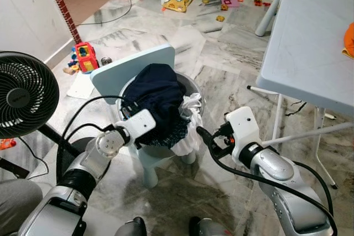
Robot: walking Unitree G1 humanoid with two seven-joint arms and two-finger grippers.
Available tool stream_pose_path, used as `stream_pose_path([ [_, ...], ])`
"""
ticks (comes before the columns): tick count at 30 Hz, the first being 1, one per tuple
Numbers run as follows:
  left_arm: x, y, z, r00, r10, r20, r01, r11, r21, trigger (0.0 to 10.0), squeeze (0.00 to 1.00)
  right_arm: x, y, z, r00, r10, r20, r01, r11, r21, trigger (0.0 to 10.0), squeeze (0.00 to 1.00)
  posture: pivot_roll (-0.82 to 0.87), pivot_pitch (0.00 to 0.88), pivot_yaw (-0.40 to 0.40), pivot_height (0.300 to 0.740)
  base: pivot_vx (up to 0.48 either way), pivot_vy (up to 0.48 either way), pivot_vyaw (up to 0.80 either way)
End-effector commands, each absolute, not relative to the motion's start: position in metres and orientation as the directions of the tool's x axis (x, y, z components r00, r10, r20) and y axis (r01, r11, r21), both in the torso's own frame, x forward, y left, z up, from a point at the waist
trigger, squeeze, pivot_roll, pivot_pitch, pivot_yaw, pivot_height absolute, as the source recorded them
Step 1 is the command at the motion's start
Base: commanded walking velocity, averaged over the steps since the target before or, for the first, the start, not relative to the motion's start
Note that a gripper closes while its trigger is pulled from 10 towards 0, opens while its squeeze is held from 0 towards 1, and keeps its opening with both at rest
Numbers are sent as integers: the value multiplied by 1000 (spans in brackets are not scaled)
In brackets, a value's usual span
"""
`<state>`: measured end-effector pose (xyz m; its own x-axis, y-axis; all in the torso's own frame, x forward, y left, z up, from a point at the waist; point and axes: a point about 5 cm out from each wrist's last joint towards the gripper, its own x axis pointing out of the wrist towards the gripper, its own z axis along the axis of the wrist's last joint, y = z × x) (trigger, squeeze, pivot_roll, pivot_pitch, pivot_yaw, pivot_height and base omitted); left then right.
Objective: Hang hanger
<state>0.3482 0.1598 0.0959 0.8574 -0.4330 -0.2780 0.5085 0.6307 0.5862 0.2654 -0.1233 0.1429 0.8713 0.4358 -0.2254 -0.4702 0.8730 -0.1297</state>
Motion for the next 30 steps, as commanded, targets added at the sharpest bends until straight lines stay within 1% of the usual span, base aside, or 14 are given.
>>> stream_pose_path([
  [1,347,164,96,860,-423,-285,506,637,582,10000,1000,266,-123,144,872,436,-221,-471,871,-139,10000,0,-169,144,-6,740,0,0,0],
  [4,339,173,92,852,-410,-326,520,591,617,10000,1000,268,-123,144,873,436,-219,-470,872,-139,10000,0,-158,142,-7,740,0,0,0],
  [6,334,181,84,830,-395,-393,554,501,665,10000,1000,268,-123,144,872,439,-218,-472,871,-136,10000,0,-151,142,-9,740,0,0,0],
  [7,334,181,84,830,-395,-393,554,501,665,10000,1000,268,-123,144,872,439,-218,-472,871,-136,10000,0,-151,142,-9,740,0,0,0],
  [8,330,188,79,823,-368,-433,568,501,653,10000,1000,269,-120,143,868,446,-216,-479,868,-133,10000,0,-146,141,-10,740,0,0,0],
  [10,328,193,77,822,-351,-449,570,506,647,10000,1000,269,-119,143,866,451,-215,-483,866,-131,10000,0,-141,139,-10,740,0,0,0],
  [11,327,195,76,826,-339,-450,564,519,643,10000,1000,269,-118,143,866,452,-214,-484,865,-131,10000,0,-141,139,-10,740,0,0,0],
  [14,326,205,76,855,-277,-438,503,650,570,10000,1000,270,-118,143,866,452,-213,-484,865,-130,10000,0,-138,137,-10,740,0,0,0],
  [15,326,207,77,862,-263,-432,485,674,557,10000,1000,271,-118,143,866,452,-212,-484,865,-130,10000,0,-138,137,-10,740,0,0,0],
  [16,325,210,78,871,-249,-424,470,674,570,10000,1000,271,-118,144,867,452,-212,-483,866,-131,10000,0,-138,136,-10,740,0,0,0],
  [17,324,214,80,892,-220,-395,427,698,575,10000,1000,271,-118,143,867,452,-211,-483,866,-131,10000,0,-135,137,-10,740,0,0,0],
  [20,323,216,81,900,-209,-383,407,717,566,10000,1000,271,-118,143,867,452,-210,-483,866,-131,10000,0,-135,137,-10,740,0,0,0],
  [24,315,216,86,940,-173,-294,312,786,534,10000,1000,271,-117,142,866,454,-209,-485,865,-128,10000,0,-125,135,-12,740,0,0,0],
  [30,308,218,81,942,-146,-301,289,809,512,10000,1000,272,-115,142,862,461,-208,-492,862,-127,10000,0,-121,135,-19,740,0,0,0],
])
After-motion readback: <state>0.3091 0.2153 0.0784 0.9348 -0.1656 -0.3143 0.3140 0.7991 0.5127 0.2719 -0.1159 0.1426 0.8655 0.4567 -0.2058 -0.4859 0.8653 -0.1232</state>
